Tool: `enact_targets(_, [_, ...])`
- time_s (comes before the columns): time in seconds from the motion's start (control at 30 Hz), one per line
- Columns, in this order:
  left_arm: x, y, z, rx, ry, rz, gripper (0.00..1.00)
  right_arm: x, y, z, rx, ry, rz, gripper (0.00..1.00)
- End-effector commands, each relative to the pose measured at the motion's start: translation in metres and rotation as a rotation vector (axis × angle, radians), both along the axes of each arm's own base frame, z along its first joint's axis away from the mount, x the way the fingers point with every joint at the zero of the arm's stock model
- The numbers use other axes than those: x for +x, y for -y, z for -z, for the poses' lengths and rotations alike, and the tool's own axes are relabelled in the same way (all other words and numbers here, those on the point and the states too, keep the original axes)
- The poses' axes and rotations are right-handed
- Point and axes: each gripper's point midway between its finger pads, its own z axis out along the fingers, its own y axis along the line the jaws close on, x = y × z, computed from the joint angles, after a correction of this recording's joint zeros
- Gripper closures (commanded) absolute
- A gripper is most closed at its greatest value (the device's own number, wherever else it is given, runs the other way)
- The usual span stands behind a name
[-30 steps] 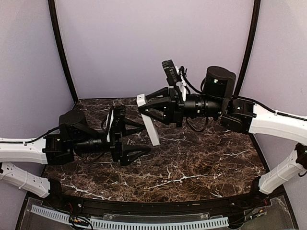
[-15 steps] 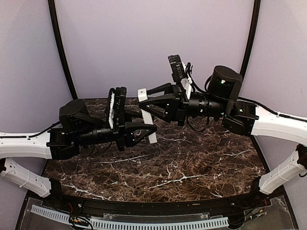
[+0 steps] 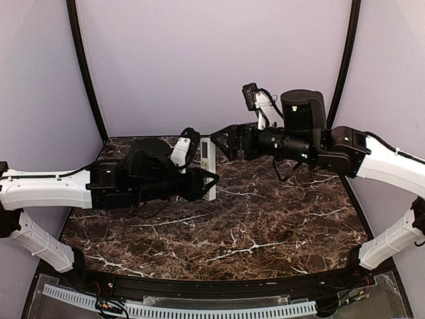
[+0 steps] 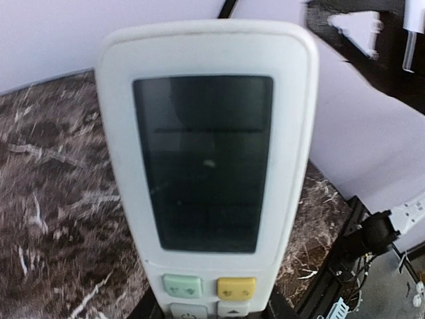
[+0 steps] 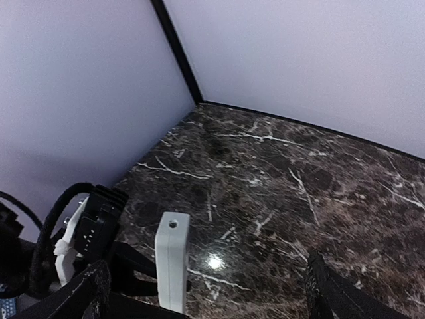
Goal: Load the batteries into the remote control
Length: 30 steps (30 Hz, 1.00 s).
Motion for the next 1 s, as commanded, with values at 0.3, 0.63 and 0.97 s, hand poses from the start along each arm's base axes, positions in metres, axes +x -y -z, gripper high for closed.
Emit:
enact_targets(0.3, [0.022, -0.011, 0.178, 0.447, -0.591, -0.499, 0.86, 0.031, 0.098, 0.159, -0.372, -0.414, 0.397, 0.01])
enact_targets(0.63, [0.026, -0.024, 0.232, 0.57, -0.717, -0.614, 0.72, 0.027, 0.1, 0.188, -0.448, -0.451, 0.386, 0.01])
enact_targets(0.97, [0.023, -0.025, 0.259, 0.599, -0.812, -0.591, 0.36, 0.027, 0.096, 0.199, -0.473, -0.462, 0.369, 0.01])
